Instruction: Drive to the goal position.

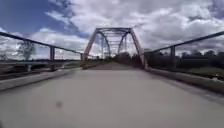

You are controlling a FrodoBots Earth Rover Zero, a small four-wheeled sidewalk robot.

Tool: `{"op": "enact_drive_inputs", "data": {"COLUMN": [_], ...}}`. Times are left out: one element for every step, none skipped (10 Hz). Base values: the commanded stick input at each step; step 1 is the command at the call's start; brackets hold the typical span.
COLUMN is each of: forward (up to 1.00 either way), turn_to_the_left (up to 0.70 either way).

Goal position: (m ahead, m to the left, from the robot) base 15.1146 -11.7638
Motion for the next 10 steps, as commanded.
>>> {"op": "enact_drive_inputs", "data": {"forward": [1.0, 1.0, 1.0, 1.0, 1.0, 1.0, 1.0, 1.0, 1.0, 1.0], "turn_to_the_left": [0.0, 0.0, 0.0, 0.0, 0.0, 0.0, 0.0, 0.0, 0.0, 0.0]}}
